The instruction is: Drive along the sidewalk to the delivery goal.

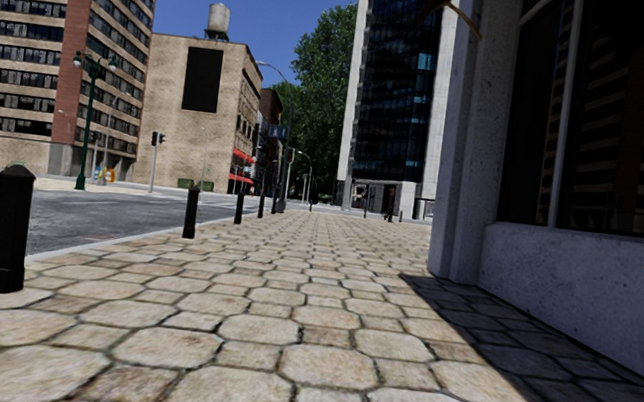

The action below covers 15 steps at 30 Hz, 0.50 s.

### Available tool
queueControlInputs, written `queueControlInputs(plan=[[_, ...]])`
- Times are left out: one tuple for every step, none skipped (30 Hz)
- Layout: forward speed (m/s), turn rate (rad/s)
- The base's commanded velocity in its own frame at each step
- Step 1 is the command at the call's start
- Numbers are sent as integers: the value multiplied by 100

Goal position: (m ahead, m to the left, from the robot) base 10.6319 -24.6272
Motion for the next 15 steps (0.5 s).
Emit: queueControlInputs(plan=[[200, 0], [200, 0], [200, 0], [200, 0], [200, 0], [200, 0], [200, 0], [200, 0], [200, 0], [200, 0], [200, 0], [200, 0], [200, 0], [200, 0], [200, 0]])
